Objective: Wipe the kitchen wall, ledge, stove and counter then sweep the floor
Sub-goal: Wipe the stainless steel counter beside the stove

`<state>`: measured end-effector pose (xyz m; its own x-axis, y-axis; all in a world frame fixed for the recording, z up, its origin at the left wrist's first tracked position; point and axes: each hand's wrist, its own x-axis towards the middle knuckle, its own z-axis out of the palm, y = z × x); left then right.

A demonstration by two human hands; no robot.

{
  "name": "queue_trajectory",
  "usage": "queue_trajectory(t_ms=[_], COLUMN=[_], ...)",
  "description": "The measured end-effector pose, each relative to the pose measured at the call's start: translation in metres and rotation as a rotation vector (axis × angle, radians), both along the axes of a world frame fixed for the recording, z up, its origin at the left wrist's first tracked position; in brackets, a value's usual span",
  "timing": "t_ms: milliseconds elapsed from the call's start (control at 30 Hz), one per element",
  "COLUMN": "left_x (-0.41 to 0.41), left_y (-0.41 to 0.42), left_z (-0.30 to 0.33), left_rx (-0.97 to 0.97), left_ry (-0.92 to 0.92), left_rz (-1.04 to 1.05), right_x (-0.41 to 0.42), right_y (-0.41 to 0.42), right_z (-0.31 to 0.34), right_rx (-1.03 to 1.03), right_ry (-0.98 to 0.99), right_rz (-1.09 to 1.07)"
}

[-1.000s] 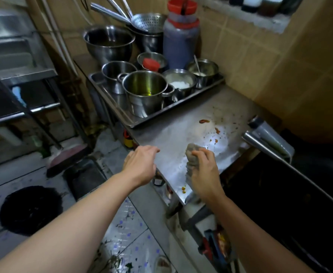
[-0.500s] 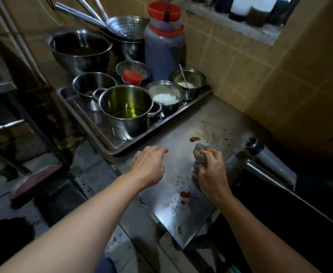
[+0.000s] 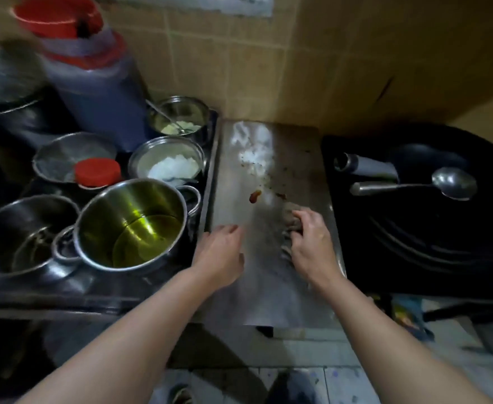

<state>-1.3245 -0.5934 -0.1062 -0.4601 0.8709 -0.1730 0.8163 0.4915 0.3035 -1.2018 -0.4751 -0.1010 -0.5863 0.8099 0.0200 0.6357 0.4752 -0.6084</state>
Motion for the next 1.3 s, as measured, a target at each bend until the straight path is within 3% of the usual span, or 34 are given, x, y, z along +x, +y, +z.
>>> queue_trajectory(t_ms=[367, 667, 1100, 1300], left_x=[0.012, 0.008, -0.002, -0.003], left_y=[0.034, 0.049, 0.027, 0.035], left_z=[-0.014, -0.029, -0.048, -0.059], left_rx=[0.003, 0.020, -0.014, -0.006], left_ry=[-0.029, -0.020, -0.022, 0.019], left_rz=[-0.300, -0.321, -0.427, -0.453], right_x=[0.053, 0.051, 0.068, 0.073], right_y=[-0.025, -0.015, -0.079, -0.072], right_z=[-0.015, -0.024, -0.041, -0.055], right_rx=[-0.088, -0.115, -0.097, -0.028], right_ry=[-0.031, -0.047, -0.048, -0.044], right_rz=[-0.357, -0.447, -0.703, -0.750])
